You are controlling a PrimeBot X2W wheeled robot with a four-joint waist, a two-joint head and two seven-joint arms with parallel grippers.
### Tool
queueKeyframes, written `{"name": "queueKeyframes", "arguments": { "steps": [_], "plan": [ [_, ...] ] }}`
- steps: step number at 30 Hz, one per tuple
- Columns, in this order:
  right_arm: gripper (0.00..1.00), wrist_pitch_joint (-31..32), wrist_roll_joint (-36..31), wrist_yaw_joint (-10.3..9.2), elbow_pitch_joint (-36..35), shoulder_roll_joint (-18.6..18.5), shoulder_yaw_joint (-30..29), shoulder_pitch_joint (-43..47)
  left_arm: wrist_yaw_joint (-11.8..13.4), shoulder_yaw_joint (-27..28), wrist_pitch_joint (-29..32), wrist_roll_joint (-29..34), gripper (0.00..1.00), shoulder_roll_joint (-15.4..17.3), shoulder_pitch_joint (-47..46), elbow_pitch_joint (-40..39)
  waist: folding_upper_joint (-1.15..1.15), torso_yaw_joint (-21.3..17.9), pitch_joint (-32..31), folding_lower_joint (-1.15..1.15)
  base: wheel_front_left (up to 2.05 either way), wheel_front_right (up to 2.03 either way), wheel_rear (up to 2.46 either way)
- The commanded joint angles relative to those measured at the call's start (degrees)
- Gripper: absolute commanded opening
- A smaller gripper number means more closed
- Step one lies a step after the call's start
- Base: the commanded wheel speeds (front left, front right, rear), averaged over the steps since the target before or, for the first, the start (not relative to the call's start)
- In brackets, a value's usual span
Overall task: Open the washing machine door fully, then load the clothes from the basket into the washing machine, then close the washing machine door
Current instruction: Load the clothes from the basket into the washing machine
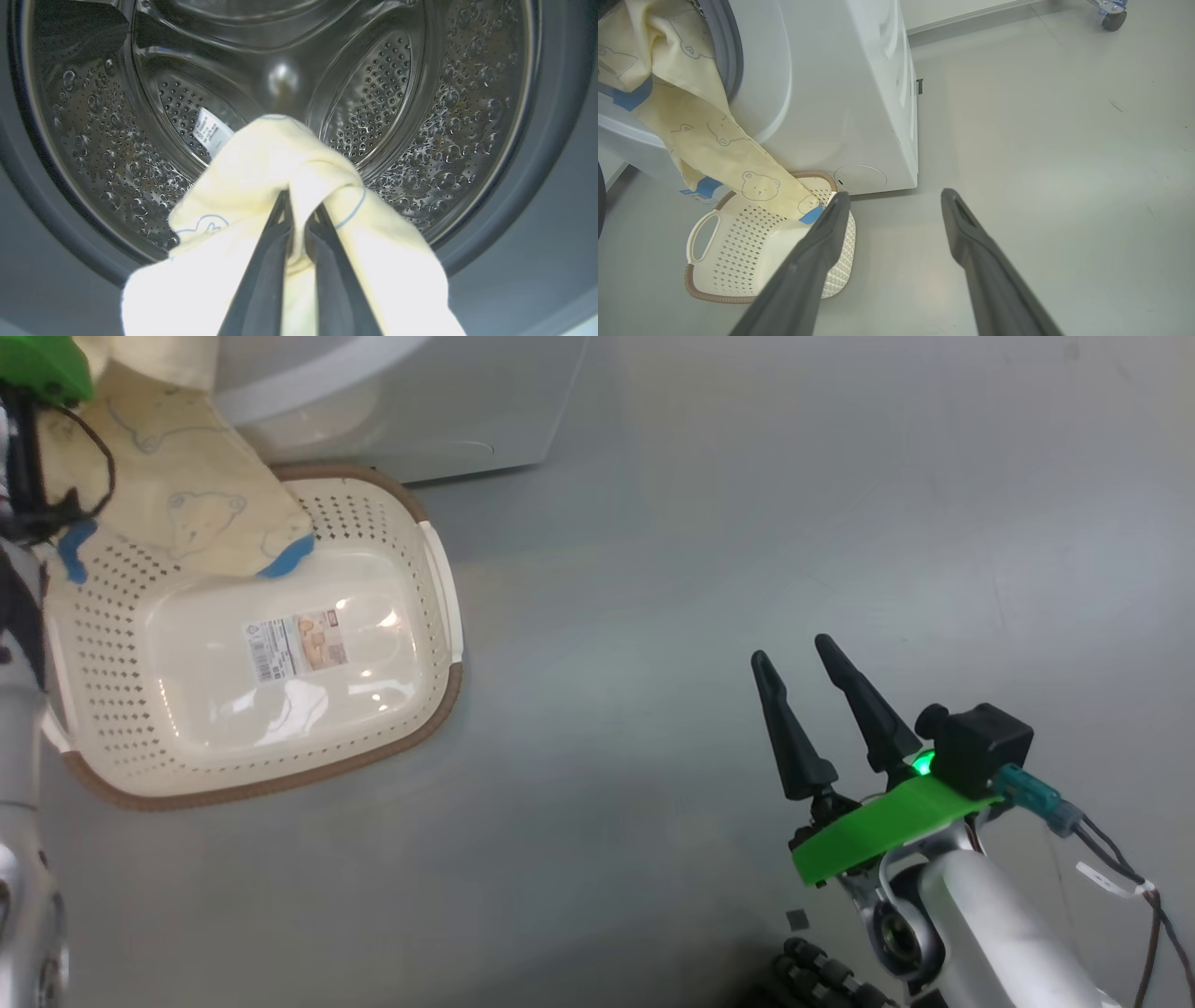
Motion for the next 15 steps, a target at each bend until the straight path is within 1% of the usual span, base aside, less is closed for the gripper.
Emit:
{"name": "queueKeyframes", "arguments": {
  "steps": [1,6,9,11,15],
  "plan": [
    [1.0,-0.55,0.23,0.09,-1.44,-0.42,1.56,0.0,0.32,0.74,-0.09,0.82,0.0,3.48,-4.54,-0.36,0.0,-0.88,1.45,-0.01,0.0,0.0,0.0],
    [1.0,-0.55,0.5,0.09,-1.53,-0.42,2.23,0.43,0.92,0.55,-0.37,1.08,0.0,4.45,-10.94,3.47,0.0,-1.7,3.44,-0.01,0.0,0.0,0.0],
    [1.0,-0.55,0.54,0.09,-1.57,-0.42,2.66,0.74,1.17,0.49,-0.5,1.19,0.0,5.0,-13.06,5.12,0.0,-2.11,3.99,-0.01,0.0,0.0,0.0],
    [1.0,-0.55,0.54,0.09,-1.66,-0.42,2.89,1.02,1.75,-0.25,-0.8,2.16,0.0,5.66,-15.19,6.47,0.0,-2.46,4.63,-0.01,0.0,0.0,0.0],
    [1.0,-0.55,0.29,0.09,-1.82,-0.42,3.13,1.33,2.77,-0.95,-1.27,2.73,0.0,5.6,-18.86,8.74,0.0,-3.09,5.83,-0.01,0.0,0.0,0.0]
  ]
}}
